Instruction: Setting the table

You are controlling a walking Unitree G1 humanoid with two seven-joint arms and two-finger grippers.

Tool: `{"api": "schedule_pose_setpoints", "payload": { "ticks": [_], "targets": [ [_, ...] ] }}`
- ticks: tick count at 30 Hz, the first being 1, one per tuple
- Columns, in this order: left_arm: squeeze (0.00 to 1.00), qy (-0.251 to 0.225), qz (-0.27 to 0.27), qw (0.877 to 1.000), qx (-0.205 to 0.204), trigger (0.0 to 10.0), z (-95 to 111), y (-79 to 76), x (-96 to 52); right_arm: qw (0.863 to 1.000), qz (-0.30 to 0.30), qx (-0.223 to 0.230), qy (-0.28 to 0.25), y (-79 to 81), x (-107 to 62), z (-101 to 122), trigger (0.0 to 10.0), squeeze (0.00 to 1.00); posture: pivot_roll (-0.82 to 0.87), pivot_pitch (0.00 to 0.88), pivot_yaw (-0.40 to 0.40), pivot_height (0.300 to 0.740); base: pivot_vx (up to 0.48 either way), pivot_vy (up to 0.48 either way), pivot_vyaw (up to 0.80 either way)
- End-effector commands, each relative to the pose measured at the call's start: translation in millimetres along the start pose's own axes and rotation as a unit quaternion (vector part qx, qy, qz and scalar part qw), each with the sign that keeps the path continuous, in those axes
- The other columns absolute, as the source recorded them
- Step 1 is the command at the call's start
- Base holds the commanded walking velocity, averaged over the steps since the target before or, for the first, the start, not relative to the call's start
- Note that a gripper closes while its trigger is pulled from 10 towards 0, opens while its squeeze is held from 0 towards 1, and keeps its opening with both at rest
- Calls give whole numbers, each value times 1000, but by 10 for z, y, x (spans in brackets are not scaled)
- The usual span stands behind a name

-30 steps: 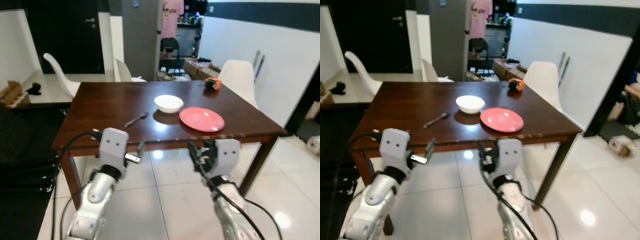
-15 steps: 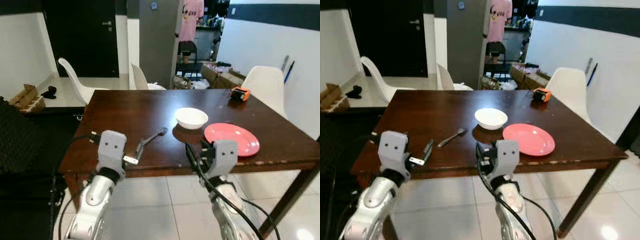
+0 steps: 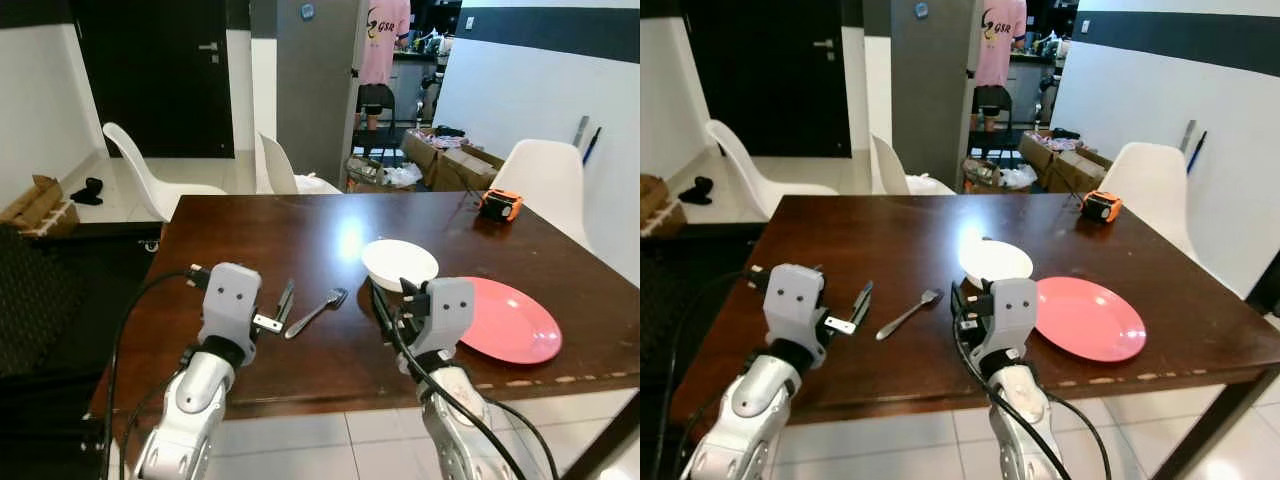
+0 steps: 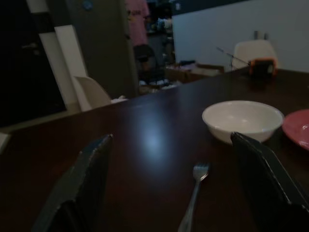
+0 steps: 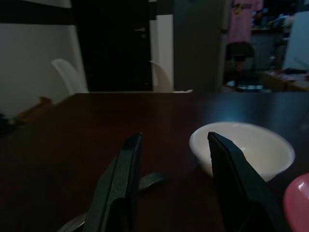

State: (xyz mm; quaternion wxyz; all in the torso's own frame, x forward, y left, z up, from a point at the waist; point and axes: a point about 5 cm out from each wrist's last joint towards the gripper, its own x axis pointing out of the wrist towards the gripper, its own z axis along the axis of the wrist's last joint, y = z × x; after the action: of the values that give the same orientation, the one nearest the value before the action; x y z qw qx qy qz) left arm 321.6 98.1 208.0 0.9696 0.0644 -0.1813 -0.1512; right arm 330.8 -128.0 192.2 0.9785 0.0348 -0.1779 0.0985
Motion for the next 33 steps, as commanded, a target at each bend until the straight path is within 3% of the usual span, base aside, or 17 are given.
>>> {"api": "schedule_pose_setpoints", "payload": {
  "ticks": [1,5,14,21,24,28,29,31,33],
  "targets": [
    [0,10,-8,1000,7,10000,-24,19,-38,1000,0,6,2,16,-6,-11,10000,0,33,57,35,740,0,0,0],
    [0,26,-56,998,9,10000,-55,-86,-75,1000,2,6,2,28,-5,-8,10000,0,34,58,37,740,0,0,0],
    [0,43,-95,994,30,10000,-129,-249,-86,1000,15,9,9,75,-12,-23,10000,0,30,61,44,740,0,0,0],
    [0,108,-61,990,74,10000,-315,-55,4,998,-26,14,57,24,8,-166,10000,0,30,68,51,740,0,0,0],
    [0,130,-56,984,110,10000,-372,118,32,988,-92,70,98,-161,180,-266,10000,0,34,76,67,740,0,0,0],
    [0,140,-50,982,118,10000,-387,196,28,981,-131,88,112,-285,246,-288,10000,0,33,81,70,740,0,0,0],
    [0,151,-48,981,116,10000,-412,224,15,980,-142,87,112,-345,272,-265,10000,0,35,81,70,740,0,0,0],
    [0,186,-56,976,95,10000,-494,241,-26,984,-144,42,98,-429,312,-175,10000,0,33,88,72,740,0,0,0],
    [0,233,-69,968,65,10000,-637,167,-67,988,-126,7,94,-447,293,-151,10000,0,28,92,73,740,0,0,0]
  ]
}}
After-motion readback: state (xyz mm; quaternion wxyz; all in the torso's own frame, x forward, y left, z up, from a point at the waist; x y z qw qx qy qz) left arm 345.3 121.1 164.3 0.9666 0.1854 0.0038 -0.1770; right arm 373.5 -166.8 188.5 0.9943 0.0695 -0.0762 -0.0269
